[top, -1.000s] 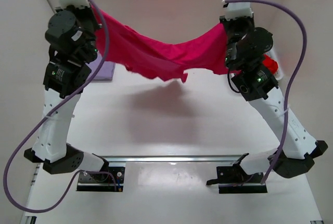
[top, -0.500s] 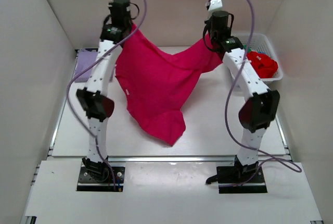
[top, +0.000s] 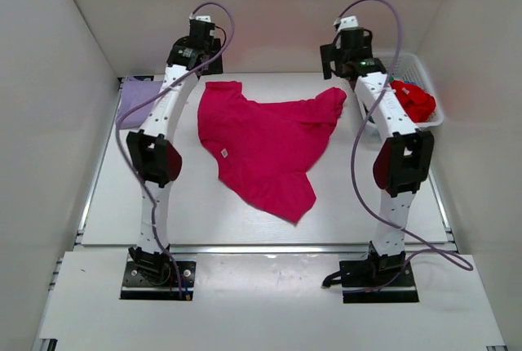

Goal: Fold and stack the t-shirts
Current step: Flatten out the tshirt

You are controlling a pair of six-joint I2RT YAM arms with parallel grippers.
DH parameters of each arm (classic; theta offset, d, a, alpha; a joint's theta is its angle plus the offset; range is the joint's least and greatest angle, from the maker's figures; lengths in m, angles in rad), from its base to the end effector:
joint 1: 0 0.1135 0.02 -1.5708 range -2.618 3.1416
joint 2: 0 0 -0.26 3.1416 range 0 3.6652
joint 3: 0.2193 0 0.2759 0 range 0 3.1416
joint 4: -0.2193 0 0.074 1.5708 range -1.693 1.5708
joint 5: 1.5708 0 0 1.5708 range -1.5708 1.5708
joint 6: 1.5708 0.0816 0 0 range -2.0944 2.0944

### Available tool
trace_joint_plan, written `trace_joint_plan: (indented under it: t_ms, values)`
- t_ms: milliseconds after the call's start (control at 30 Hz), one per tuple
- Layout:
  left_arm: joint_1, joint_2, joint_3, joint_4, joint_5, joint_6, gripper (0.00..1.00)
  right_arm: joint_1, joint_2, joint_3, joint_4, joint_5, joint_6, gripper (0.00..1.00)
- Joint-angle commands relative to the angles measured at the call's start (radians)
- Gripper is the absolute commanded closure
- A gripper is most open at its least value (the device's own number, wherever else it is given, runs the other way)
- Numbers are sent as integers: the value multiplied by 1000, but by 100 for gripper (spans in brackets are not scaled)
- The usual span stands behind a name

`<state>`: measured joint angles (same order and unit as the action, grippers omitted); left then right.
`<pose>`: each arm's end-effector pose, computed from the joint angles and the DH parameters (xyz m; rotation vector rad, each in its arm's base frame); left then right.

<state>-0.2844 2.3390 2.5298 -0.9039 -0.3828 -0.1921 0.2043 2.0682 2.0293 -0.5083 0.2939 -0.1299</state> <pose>0.5527 -0.1298 0.3126 -0.0941 2.2268 0.1785 0.5388 0.0875 0.3124 -0.1768 2.0958 -0.2662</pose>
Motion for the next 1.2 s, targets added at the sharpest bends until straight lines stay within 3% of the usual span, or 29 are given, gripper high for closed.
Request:
trace_joint_plan:
  t_ms: [0, 100, 233, 433, 533, 667, 800, 1033, 1167]
  values:
    - [-80, -266, -131, -162, 172, -85, 25, -49, -164, -10, 25, -16, 32, 4]
    - [-212, -389, -407, -156, 196, -134, 31, -97, -235, -98, 16, -59, 64, 5]
    - [-375, -570, -826, -3, 242, -291, 40, -80, -276, -162, 17, -29, 43, 6]
    - [-453, -765, -1207, 228, 429, -597, 42, -95, -326, -242, 24, -55, 53, 6]
    - [-527, -802, -1342, 359, 446, -749, 40, -100, -322, -267, 33, -71, 64, 7]
    - [-640, -791, -1444, 502, 460, -930, 39, -91, -310, -271, 30, -61, 55, 7]
    - [-745, -753, -1428, 519, 395, -1033, 37, -97, -321, -285, 36, -71, 56, 7]
    - [-840, -662, -1379, 473, 219, -1075, 43, -105, -350, -336, 59, -82, 61, 6]
    - [-878, -587, -1338, 435, 194, -1078, 39, -114, -355, -340, 62, -94, 66, 7]
